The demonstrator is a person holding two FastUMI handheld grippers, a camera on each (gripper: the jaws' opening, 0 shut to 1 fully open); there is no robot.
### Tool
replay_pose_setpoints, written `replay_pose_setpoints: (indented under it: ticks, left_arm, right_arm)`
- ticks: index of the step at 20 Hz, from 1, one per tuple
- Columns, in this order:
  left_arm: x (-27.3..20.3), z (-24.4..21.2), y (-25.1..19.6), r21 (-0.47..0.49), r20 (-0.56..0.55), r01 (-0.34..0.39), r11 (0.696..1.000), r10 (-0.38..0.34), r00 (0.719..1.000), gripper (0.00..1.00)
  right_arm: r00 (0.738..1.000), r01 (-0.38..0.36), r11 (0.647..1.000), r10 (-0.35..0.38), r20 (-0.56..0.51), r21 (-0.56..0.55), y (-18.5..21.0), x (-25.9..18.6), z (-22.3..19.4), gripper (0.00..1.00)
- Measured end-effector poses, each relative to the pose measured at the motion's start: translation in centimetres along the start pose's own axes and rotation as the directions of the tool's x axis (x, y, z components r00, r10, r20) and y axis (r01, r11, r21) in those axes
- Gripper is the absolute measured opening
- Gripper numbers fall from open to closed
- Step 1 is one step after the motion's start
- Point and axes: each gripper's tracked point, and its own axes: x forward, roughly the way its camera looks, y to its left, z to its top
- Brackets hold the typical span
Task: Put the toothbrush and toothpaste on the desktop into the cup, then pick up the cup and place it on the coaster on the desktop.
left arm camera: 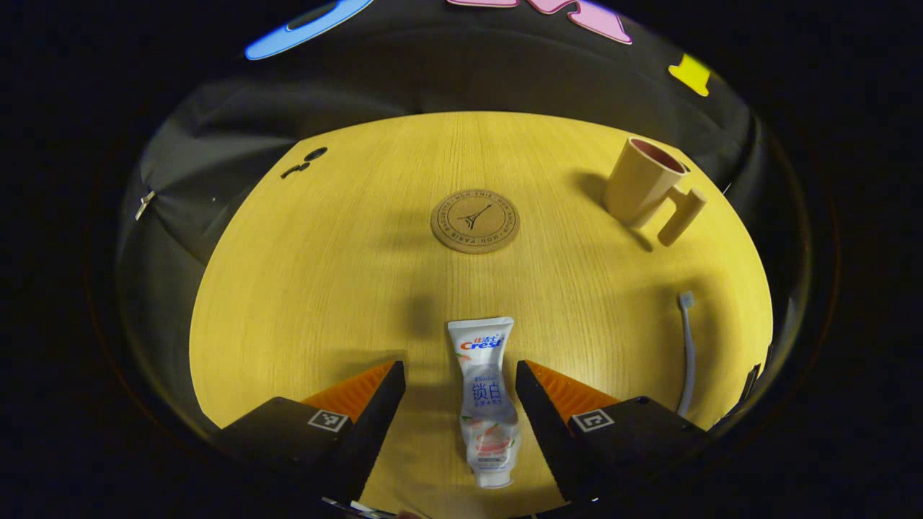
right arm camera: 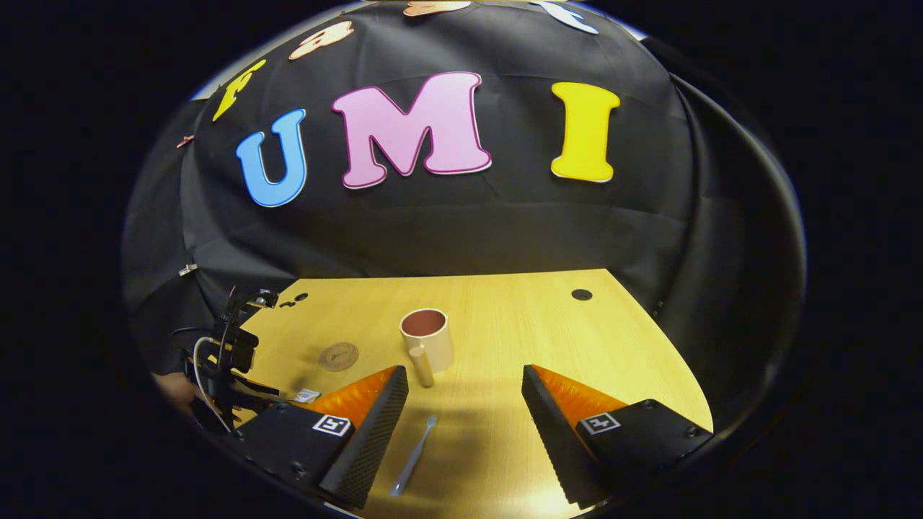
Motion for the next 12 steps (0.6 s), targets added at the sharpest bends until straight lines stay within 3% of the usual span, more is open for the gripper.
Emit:
replay_pose_setpoints:
  ticks: [4, 7, 11, 12]
  left_arm:
    - [1.0, 0.1, -0.8, -0.011, -0.046, 0.005, 1.000, -0.006, 0.999, 0.90]
    - [1.2, -0.3, -1.2, -0.063, -0.120, 0.011, 0.998, -0.018, 0.993, 0.79]
    - [1.5, -0.1, -1.2, -0.108, -0.153, -0.005, 0.994, -0.012, 0.988, 0.42]
    - [1.4, -0.2, -1.3, -0.099, -0.153, -0.002, 0.995, -0.013, 0.988, 0.41]
  right_arm:
    - [0.999, -0.010, 0.999, 0.011, -0.031, 0.032, 0.2, 0.1, -1.0, 0.99]
    - [0.998, -0.038, 0.998, 0.041, -0.053, 0.042, 0.7, 0.4, -2.1, 0.98]
    - [0.990, -0.070, 0.997, 0.074, -0.119, 0.036, 2.2, 0.3, -3.6, 0.99]
    - [0.986, -0.079, 0.996, 0.083, -0.142, 0.033, 2.4, 0.4, -4.2, 0.99]
